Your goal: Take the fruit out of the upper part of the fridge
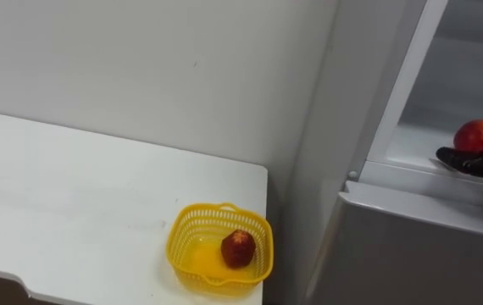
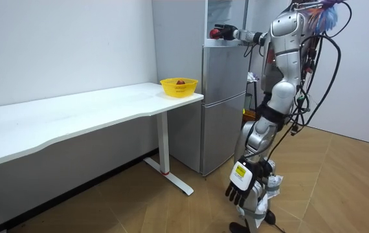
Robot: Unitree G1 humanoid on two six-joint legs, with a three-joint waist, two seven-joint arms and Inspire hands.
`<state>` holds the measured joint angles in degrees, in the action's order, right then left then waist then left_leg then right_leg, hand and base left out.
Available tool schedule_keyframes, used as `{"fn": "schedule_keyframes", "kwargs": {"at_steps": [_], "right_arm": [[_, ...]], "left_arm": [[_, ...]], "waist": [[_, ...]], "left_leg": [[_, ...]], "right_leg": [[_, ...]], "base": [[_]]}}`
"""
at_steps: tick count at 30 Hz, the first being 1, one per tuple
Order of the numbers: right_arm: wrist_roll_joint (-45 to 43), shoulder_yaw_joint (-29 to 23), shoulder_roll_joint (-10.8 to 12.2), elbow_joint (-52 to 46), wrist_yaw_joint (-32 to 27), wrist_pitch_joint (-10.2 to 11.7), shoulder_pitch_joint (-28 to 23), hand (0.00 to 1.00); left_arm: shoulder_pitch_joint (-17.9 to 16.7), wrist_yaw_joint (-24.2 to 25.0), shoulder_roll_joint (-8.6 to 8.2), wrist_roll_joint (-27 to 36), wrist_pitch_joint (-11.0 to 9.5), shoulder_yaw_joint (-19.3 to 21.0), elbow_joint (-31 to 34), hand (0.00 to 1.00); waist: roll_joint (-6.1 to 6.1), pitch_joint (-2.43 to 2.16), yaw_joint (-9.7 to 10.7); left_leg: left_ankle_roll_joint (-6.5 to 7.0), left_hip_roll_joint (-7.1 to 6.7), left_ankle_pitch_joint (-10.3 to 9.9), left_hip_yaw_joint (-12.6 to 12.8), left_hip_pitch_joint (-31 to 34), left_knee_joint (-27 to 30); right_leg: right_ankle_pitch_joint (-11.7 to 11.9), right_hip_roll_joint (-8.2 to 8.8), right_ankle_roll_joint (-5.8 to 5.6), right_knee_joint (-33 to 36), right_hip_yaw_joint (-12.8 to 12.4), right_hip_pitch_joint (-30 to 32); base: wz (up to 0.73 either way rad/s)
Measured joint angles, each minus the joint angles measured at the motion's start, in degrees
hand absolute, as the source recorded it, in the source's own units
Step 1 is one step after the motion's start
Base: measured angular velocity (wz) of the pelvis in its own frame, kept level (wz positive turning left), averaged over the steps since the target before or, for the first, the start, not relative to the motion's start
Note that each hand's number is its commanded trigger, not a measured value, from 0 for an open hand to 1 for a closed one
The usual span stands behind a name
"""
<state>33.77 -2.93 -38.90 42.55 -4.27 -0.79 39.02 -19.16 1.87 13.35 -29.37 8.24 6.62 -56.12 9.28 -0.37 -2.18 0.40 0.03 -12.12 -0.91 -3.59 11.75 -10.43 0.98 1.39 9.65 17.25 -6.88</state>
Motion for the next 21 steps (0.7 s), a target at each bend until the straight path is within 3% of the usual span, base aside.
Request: {"fn": "schedule_keyframes", "kwargs": {"at_steps": [21], "right_arm": [[-0.8, 0.0, 0.0, 0.3, 0.1, -0.1, 0.0, 1.00]], "left_arm": [[0.0, -0.1, 0.00, 0.0, 0.1, 0.0, 0.0, 0.00]], "waist": [[-0.19, -0.12, -0.2]], "left_leg": [[0.00, 0.04, 0.0, -0.1, 0.0, 0.0]], "right_leg": [[0.0, -0.02, 0.01, 0.1, 0.1, -0.1]], "base": [[0.00]]}}
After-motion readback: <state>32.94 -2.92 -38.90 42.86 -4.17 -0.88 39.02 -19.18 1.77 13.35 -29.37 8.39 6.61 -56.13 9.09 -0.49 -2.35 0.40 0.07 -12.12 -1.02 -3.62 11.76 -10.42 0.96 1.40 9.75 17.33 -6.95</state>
